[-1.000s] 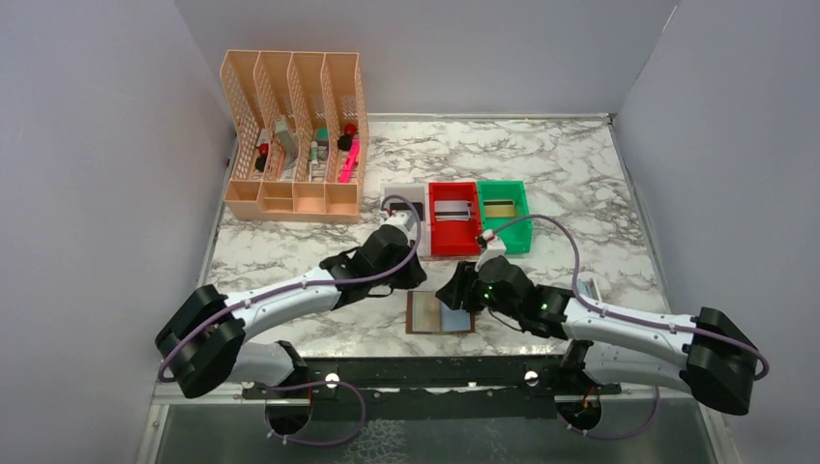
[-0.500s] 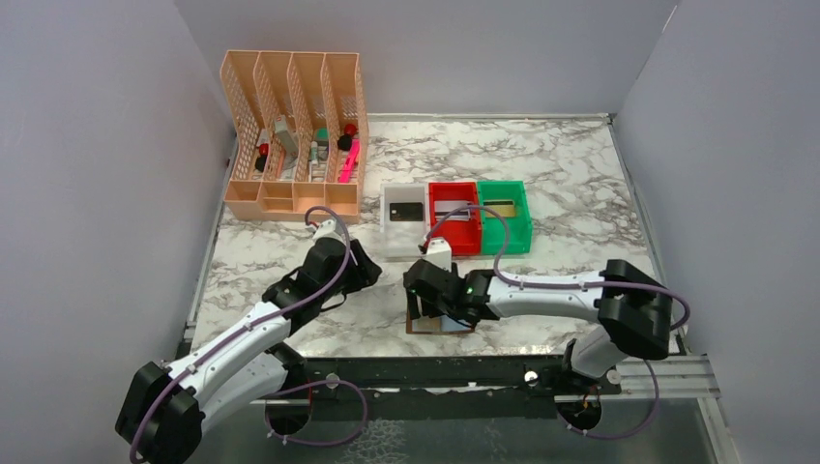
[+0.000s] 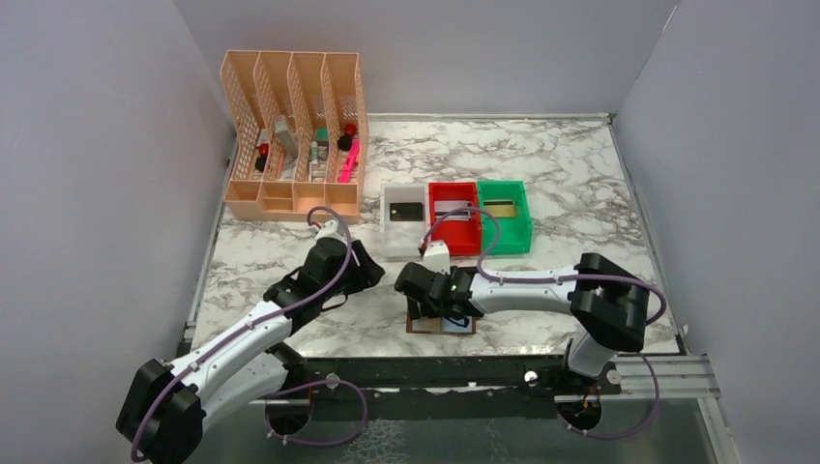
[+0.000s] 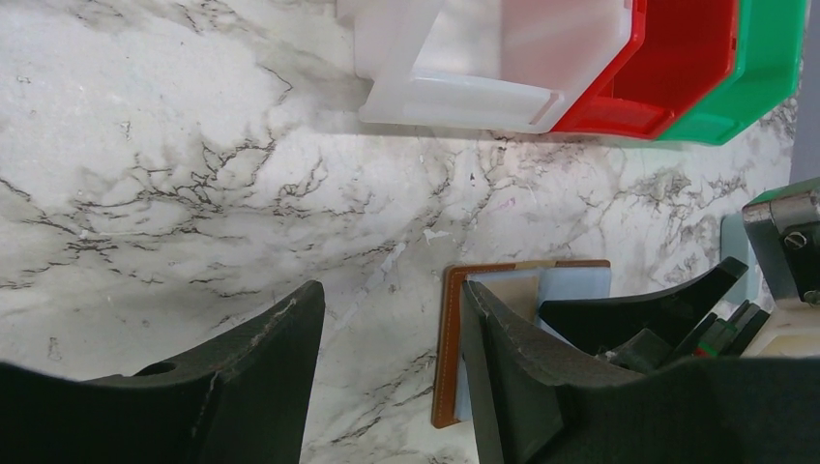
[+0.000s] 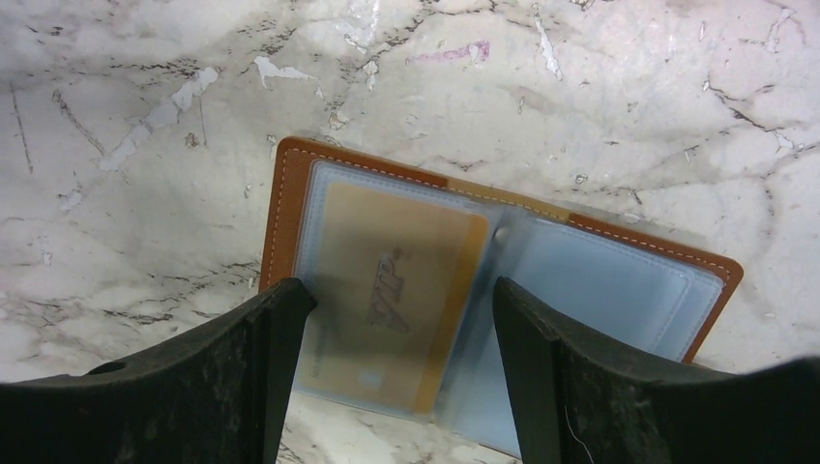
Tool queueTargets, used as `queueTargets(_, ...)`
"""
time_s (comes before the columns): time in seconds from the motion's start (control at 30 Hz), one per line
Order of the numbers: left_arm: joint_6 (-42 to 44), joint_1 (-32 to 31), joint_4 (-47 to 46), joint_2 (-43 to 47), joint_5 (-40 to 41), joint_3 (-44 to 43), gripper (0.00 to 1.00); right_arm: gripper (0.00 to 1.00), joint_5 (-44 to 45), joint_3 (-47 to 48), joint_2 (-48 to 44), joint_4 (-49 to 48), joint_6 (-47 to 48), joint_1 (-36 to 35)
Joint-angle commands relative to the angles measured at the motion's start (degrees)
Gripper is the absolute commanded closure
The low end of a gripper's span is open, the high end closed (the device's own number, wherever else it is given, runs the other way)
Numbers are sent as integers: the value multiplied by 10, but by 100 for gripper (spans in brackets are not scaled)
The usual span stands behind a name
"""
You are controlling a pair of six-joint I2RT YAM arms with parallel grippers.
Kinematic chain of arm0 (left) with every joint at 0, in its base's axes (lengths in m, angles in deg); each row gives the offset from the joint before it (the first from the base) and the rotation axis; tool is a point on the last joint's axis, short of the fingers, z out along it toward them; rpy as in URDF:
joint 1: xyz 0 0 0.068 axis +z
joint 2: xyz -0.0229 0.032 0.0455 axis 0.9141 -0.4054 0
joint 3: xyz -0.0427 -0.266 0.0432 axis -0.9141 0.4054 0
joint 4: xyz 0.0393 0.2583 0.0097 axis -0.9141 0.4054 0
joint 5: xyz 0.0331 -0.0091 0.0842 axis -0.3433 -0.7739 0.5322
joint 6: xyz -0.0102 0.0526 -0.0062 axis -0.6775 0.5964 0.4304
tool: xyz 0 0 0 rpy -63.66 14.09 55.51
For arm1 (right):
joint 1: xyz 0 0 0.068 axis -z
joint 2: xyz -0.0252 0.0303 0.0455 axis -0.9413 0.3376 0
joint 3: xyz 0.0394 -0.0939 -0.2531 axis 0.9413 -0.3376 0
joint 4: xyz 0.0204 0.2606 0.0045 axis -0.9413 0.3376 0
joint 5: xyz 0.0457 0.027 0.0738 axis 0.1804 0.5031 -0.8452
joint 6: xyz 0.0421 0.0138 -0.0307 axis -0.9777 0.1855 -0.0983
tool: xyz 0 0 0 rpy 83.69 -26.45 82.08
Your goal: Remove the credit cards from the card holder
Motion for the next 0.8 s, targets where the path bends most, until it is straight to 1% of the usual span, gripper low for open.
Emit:
queueTargets(0.0,-4,3,-24,-2,-18,4,43,24,14,8,-3,26,-18,-13)
queueTargets(0.1,-6,3,-31,-5,-22,6,43,24,14,11,-7,17,-13,-13)
queueTargets(0.17,-8,4,-34,-7,-24,8,43,24,15,19,8,24,-19,-13)
queueTargets(0.37,-9,4,-33,-9,-27,8,43,32,35,38,40,52,-50,-24)
queueTargets(0.4,-9,4,-33,-9,-26,9,43,33,52,43,42,59,-50,-27)
queueTargets(0.6,-8,4,-40,-16,-28,7,43,30,71,55,57,79,-59,-31)
queueTargets(0.67,-7,4,-40,-19,-31,5,43,32,68,49,64,80,-66,-31)
queueTargets(0.77,-7,5,-41,-21,-36,4,43,38,54,30,57,59,-67,-30)
